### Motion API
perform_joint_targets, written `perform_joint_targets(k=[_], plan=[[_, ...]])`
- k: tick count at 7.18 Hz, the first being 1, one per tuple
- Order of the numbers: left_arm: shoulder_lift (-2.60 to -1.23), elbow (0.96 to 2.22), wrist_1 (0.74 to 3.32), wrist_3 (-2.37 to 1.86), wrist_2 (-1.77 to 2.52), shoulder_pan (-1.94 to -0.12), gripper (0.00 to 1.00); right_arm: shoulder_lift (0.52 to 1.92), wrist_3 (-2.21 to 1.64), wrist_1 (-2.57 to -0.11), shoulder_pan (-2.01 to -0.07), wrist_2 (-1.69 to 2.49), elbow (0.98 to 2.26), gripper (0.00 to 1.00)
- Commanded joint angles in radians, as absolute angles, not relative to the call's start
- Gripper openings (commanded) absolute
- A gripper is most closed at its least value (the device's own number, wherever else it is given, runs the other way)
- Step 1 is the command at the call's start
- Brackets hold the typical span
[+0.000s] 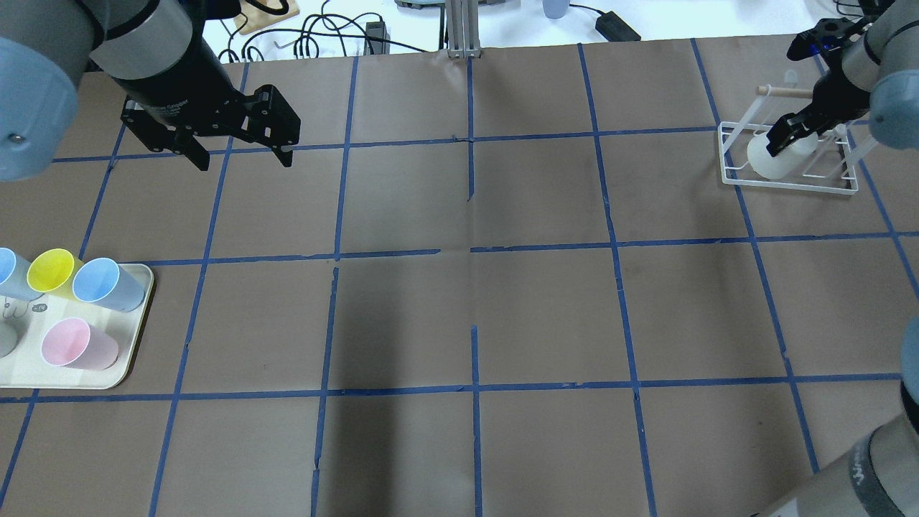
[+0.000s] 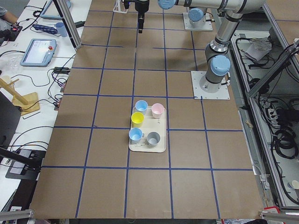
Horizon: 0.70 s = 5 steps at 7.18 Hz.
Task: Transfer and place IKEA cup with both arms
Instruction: 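Close the right gripper on the white cup's base on the rack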
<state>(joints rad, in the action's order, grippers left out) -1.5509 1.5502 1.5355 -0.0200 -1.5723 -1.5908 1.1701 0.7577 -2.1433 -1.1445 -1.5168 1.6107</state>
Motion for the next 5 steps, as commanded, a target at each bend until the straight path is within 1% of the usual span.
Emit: perform_joint_targets(k=[1, 3, 5], plan=[[-1.551, 1.551, 1.536, -0.02, -1.572, -1.591, 1.0, 1.178, 0.758, -2.137, -1.146, -1.517, 1.611, 0.2], [-1.549, 1.551, 1.536, -0.02, -1.571, -1.591, 1.0, 1.183, 0.759, -2.132, -1.146, -1.52, 1.591, 0.18], [-1.546, 1.549, 1.539, -0.018, -1.553, -1.579, 1.0, 1.21, 0.759, -2.036, -1.146, -1.528, 1.545, 0.18]])
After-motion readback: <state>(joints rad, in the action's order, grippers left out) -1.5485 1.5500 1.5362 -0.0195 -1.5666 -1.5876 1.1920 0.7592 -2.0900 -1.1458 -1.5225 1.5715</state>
